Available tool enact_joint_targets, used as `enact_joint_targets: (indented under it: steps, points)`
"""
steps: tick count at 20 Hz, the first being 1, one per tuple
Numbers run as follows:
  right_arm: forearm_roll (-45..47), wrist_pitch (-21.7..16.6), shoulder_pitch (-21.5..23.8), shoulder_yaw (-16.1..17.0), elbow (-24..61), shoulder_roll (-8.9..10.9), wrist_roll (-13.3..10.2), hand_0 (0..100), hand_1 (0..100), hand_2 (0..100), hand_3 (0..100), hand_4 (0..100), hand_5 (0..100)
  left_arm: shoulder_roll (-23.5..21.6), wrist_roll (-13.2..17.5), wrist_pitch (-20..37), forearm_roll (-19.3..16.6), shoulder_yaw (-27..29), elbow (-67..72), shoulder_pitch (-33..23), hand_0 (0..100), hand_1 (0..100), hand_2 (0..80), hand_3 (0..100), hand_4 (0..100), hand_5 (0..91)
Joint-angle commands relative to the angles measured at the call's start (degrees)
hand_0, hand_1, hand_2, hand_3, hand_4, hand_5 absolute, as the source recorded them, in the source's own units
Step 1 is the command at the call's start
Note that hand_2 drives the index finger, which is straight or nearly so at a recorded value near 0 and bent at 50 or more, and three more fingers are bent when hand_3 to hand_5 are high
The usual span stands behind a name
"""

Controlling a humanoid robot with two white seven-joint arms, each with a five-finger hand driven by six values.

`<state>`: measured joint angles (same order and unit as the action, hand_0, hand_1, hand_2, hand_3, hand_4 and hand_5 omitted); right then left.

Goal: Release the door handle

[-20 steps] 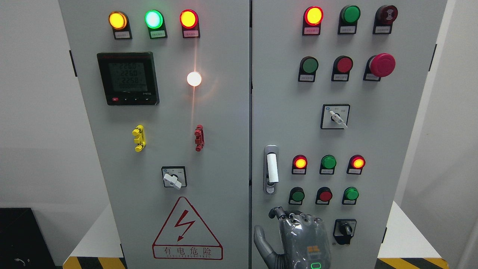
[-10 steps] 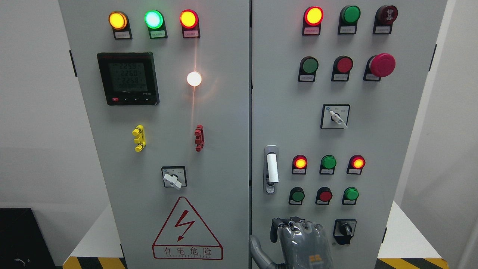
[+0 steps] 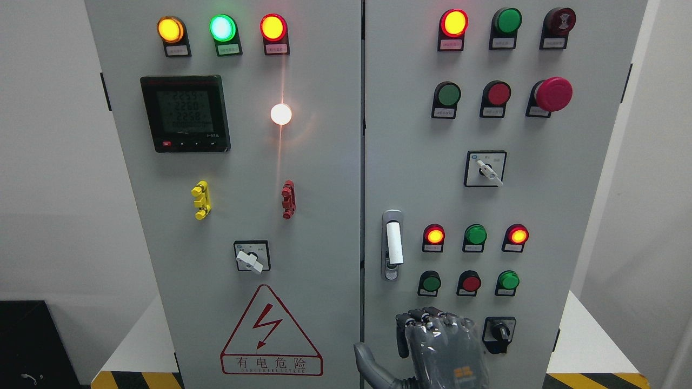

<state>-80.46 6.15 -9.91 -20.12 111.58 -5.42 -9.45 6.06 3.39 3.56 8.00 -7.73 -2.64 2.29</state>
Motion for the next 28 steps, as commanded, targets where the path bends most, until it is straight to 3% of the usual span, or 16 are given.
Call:
enact_joint_targets:
  steps: [1, 12, 19, 22, 28]
  points:
    - [-0.5, 0.2, -1.6, 0.6, 1.0, -0.12, 0.7, 18, 8, 96, 100, 100, 100, 0.0, 0.0, 0.0, 0.0, 0.0, 0.0, 0.0, 12, 56, 0.0, 0, 0, 0.0]
    - [-4.0, 0.9, -8.9, 2.1, -5.1, -0.21, 1.3, 16, 18, 98, 100, 100, 100, 0.0, 0.0, 0.0, 0.0, 0.0, 0.0, 0.0, 12, 56, 0.0, 0, 0, 0.0]
    - [-4.1, 5.4, -12.4, 2.1, -9.6, -0.29, 1.4, 17, 25, 98, 100, 100, 100, 0.0, 0.0, 0.0, 0.0, 0.0, 0.0, 0.0, 12, 56, 0.0, 0, 0, 0.0]
    - [-4.0, 6.2, -12.9, 2.2, -10.4, -0.38, 2.6, 19, 26, 98, 100, 100, 100, 0.0, 0.0, 0.0, 0.0, 0.0, 0.0, 0.0, 12, 56, 0.0, 0, 0, 0.0]
    - [-4.0, 6.2, -13.8, 2.3, -10.9, -0.64, 2.8, 20, 25, 99, 100, 100, 100, 0.0, 0.0, 0.0, 0.0, 0.0, 0.0, 0.0, 12, 56, 0.0, 0, 0, 0.0]
